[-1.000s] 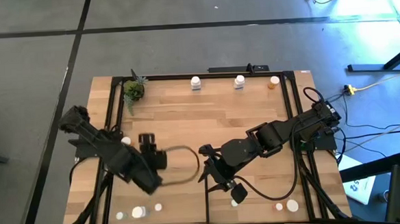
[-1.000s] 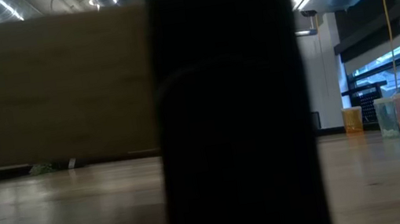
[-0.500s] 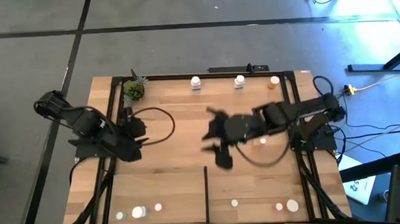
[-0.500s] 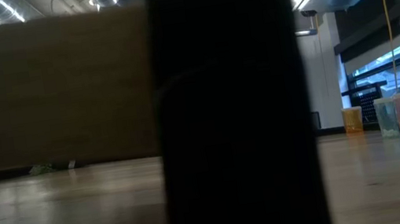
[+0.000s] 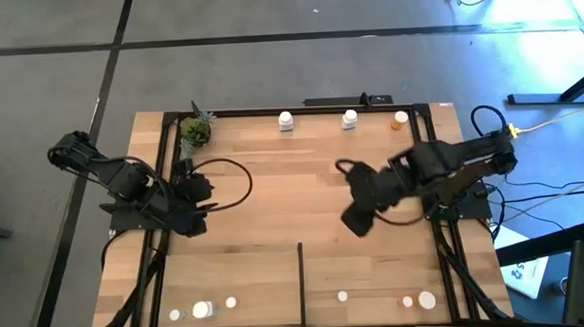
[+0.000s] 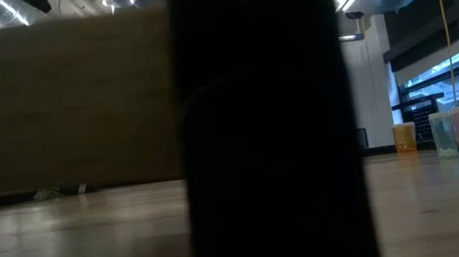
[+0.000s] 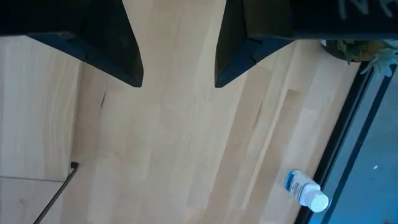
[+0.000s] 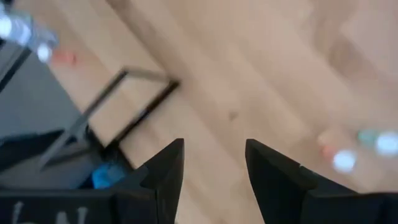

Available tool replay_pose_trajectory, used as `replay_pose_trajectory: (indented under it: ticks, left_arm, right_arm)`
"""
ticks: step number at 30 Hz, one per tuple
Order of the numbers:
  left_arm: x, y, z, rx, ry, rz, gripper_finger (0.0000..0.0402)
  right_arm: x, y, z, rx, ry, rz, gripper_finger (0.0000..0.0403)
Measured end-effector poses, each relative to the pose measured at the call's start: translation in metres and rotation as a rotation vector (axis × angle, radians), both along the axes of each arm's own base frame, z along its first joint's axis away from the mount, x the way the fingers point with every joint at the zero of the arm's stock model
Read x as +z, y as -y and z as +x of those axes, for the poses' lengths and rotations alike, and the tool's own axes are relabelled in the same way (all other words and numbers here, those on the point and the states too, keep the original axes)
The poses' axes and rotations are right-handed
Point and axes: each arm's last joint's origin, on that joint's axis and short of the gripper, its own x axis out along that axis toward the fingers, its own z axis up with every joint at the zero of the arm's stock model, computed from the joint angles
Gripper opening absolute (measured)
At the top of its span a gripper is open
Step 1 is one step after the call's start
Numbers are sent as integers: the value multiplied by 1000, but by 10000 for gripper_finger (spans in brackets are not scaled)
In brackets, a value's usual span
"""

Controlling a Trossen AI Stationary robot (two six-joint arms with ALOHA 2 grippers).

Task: Pick and place medicine bottles onto shelf by color
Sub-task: Put the bottom right orange pill bottle on the shelf

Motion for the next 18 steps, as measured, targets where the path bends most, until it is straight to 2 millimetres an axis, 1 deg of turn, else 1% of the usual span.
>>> replay_pose_trajectory:
  ticks: [4, 9, 14, 18]
  left_arm:
    - [2, 2, 4, -18, 37, -11, 192]
    - [4, 4, 7, -26, 70, -27, 192]
    - [5, 5, 9, -33, 92, -35, 192]
    - [9, 8, 13, -107, 128, -7, 192]
  right_arm:
    - [-1, -25, -11, 86, -34, 47, 173]
    - [-5, -50, -34, 200, -151, 44, 173]
    - [-9, -73, -49, 202, -181, 67, 173]
    - [-20, -89, -61, 197, -235, 57, 173]
